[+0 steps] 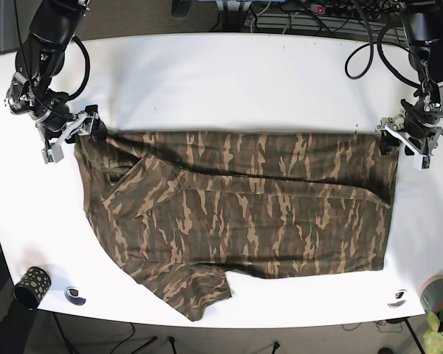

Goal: Fold the T-shirt properly
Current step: 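Grasp the shirt's collar-edge corners with both grippers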

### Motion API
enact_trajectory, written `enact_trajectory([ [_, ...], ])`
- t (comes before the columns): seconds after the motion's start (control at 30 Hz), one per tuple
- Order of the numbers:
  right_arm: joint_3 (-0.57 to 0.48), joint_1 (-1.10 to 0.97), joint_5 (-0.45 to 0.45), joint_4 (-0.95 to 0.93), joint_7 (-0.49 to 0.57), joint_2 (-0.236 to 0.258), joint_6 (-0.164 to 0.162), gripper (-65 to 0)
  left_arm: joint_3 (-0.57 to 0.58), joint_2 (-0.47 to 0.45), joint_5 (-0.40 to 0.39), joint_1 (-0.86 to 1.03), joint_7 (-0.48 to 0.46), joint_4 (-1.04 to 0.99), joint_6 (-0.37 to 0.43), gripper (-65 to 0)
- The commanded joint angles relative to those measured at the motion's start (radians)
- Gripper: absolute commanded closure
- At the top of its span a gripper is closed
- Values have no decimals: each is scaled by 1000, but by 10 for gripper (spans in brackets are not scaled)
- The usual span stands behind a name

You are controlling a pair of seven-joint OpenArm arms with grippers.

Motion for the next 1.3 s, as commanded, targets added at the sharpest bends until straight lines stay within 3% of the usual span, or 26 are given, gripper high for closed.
enact_trajectory([
  [0.0,9,37,-19,-18,14,22,5,-476,-6,-21,-9,-14,-21,13,-4,-362],
  [0.17,9,65,-125,-24,56,-2,5,-308,-6,-21,-9,-14,-21,11,-4,-333],
  [0.27,9,85,-194,-22,63,-12,5,-193,-5,-21,-7,-16,-21,11,-4,-197],
  [0.4,9,85,-232,-22,63,-12,5,-124,-5,-21,-6,-17,-21,11,-4,-12],
  [0.7,12,36,-229,56,56,17,5,-124,-11,-33,-7,-6,-21,19,-4,0],
  [0.93,12,-42,-229,185,56,10,5,-124,-16,-50,-14,26,-19,23,-5,0],
  [1.1,13,-73,-229,189,56,8,5,-124,-121,-41,-12,87,-21,95,-5,0],
  [1.27,13,-75,-229,189,56,-7,5,-122,-134,-6,-11,89,-17,105,-14,0],
])
